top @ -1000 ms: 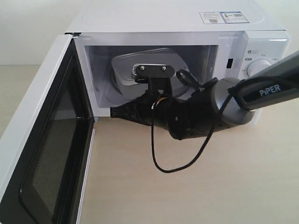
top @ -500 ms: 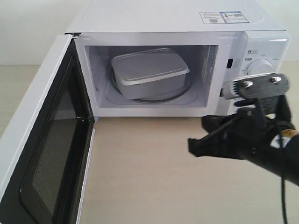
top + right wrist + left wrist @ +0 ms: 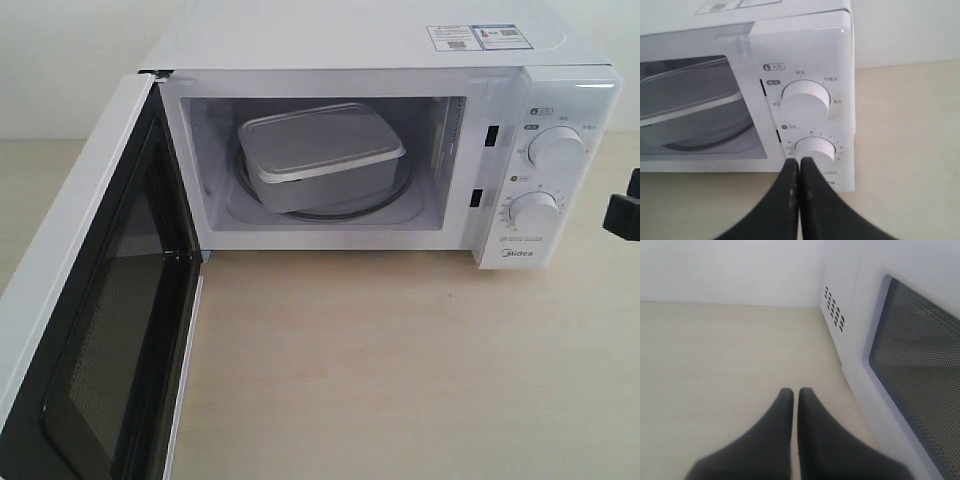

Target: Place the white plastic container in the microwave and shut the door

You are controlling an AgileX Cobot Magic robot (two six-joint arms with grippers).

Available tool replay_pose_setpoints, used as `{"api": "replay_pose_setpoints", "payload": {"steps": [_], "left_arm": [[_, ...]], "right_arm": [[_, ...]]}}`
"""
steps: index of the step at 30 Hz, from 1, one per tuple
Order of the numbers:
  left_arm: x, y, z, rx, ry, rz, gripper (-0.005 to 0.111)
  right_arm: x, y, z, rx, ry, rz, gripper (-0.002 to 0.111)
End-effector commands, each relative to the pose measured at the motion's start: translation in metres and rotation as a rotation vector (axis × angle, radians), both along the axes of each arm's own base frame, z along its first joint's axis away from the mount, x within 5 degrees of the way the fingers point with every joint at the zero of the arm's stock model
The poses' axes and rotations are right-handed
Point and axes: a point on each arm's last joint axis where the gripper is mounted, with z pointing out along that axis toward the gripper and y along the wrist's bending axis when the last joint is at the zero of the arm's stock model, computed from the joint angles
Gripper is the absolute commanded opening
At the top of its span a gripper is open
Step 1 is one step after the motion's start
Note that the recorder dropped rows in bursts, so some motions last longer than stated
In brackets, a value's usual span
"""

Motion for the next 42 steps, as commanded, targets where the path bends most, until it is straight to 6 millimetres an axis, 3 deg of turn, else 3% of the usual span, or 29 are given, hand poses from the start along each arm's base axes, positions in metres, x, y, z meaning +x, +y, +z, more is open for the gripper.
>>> {"api": "replay_pose_setpoints", "payload": {"steps": [1,32,39,42], "left_arm": [[0.0,0.0,-0.001,-0.003,0.0,0.004,0.004],[0.0,0.0,-0.001,-0.003,-0.003,0.005,0.004],[0.002,0.002,0.02,-0.022,-0.227,0.03,0.004],[0.002,0.003,0.027,-0.164,-0.299,0.048,0.004]], "right_arm": [[-0.009,0.0,0.007,-0.014,-0.019,0.038,0.0],[-0.011,0.001,0.005,-0.067,-0.007,0.079,0.0],[-0.007,-0.004,0.012,-0.06,-0.087,0.006,0.0],[-0.006,-0.007,0.016,-0.063,-0.131,-0.03,0.0]]}}
